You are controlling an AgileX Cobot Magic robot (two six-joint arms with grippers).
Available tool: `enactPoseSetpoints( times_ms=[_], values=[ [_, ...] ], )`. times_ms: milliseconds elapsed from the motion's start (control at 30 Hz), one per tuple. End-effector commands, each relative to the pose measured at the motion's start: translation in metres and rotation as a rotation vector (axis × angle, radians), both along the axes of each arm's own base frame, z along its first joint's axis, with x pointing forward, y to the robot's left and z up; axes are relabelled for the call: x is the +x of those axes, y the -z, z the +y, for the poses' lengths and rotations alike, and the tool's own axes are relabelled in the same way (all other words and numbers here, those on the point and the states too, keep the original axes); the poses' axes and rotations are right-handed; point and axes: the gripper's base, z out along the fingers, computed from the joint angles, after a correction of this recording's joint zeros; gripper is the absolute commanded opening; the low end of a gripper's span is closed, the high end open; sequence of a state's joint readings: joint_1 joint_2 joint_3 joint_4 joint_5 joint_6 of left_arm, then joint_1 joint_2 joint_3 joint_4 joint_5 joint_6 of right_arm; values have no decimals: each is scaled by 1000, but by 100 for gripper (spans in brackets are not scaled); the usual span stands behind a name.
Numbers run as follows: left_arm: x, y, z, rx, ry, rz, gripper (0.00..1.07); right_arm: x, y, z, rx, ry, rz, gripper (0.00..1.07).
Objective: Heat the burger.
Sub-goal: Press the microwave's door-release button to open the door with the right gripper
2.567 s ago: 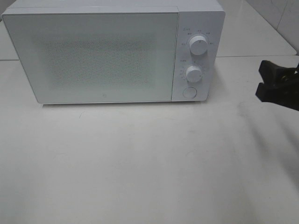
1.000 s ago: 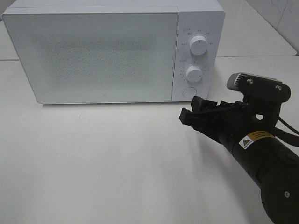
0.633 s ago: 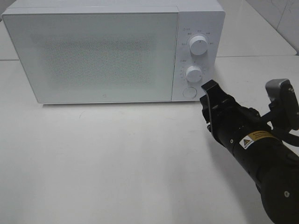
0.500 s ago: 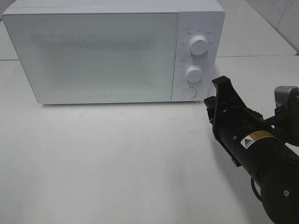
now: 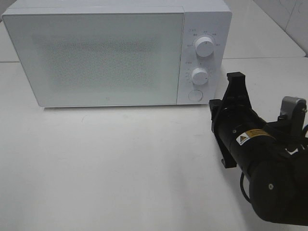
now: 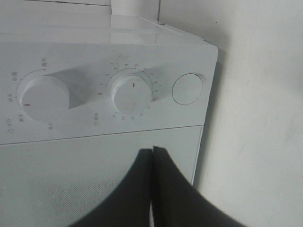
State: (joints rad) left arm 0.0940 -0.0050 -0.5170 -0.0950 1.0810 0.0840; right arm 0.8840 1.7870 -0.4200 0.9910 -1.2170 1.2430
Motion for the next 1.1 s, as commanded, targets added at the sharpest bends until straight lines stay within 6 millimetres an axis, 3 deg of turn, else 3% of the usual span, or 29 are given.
enactPoseSetpoints(
  times_ms=[33,533,1100],
  values=[
    [-1,-1,0,-1,-2,-19,98,9,4,5,0,39,-25,0],
    [-1,-1,0,-1,-2,-19,98,61,27,10,51,66,136,0],
    [-1,-1,0,-1,-2,-19,98,110,37,13,27,75,159,0]
  ],
)
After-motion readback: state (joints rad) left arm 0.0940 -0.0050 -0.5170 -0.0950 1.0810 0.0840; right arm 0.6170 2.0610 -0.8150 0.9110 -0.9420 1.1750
